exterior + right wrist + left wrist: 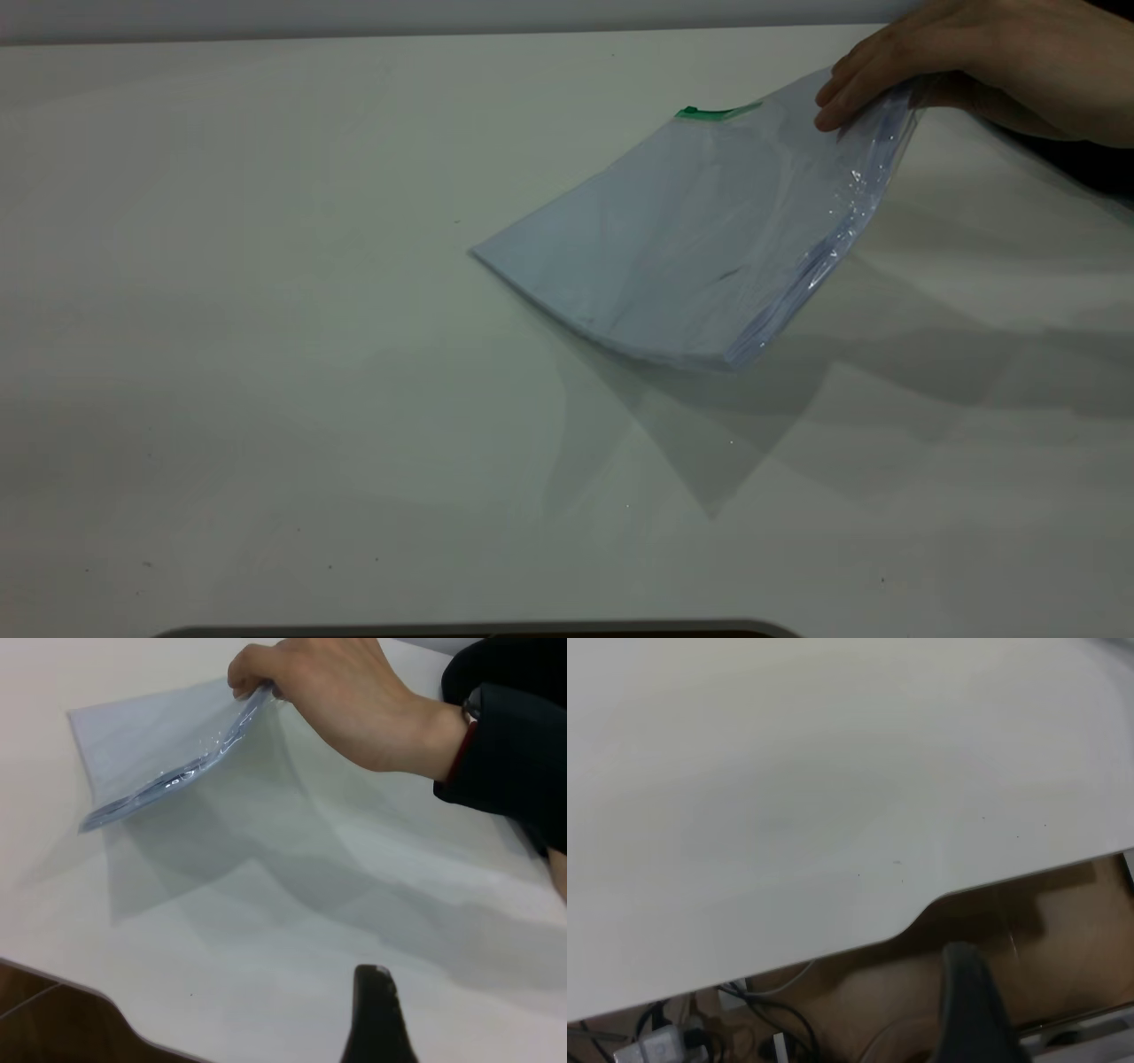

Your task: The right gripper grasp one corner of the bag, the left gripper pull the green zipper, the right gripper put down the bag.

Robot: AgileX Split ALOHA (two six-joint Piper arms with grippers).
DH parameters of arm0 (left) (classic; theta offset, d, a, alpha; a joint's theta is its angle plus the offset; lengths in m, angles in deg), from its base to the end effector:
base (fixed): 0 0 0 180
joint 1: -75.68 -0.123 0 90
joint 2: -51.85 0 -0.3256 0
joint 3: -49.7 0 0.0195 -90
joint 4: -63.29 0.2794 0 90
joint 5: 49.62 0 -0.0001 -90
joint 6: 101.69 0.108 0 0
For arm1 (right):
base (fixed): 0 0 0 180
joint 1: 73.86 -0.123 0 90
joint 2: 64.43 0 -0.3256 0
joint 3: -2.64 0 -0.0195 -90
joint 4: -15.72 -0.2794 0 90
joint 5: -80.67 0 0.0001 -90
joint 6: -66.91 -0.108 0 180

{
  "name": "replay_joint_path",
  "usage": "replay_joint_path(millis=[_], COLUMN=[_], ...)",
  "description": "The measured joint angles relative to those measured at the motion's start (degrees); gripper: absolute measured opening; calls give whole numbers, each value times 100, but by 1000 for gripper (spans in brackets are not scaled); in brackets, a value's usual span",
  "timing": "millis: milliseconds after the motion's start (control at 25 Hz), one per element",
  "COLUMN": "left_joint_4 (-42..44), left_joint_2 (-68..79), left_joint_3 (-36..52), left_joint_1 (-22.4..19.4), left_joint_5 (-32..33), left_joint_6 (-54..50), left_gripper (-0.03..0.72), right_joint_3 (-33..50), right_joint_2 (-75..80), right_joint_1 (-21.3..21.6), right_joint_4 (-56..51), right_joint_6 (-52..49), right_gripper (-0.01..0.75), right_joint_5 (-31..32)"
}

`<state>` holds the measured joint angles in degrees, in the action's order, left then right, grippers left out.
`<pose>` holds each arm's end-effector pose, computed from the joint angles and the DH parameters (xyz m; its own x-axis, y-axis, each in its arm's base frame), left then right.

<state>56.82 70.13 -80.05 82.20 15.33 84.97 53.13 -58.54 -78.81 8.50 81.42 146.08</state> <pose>0.0204 -0.0134 0.2717 -0.6676 0.1446 -0.7304 0.2328 0.9723 -0.0203 -0.0117 0.0114 0.2710 -0.4754 -0.2398 -0.8464 -0.2831 0.9527 -0.1110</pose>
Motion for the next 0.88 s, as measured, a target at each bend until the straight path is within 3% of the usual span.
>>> replay_joint_path(millis=[320, 880], left_joint_4=[-17, 5], left_joint_2=[-638, -1257], left_joint_3=[0, 0], left_joint_1=[-685, -747], left_joint_5=[0, 23], left_joint_6=[0, -33], left_gripper=[496, 496], right_joint_3=[0, 2], right_joint_2=[0, 0], right_joint_1=[0, 0], right_joint_4=[0, 0], right_joint_6=[0, -13], right_gripper=[562, 562], right_joint_5=[0, -6])
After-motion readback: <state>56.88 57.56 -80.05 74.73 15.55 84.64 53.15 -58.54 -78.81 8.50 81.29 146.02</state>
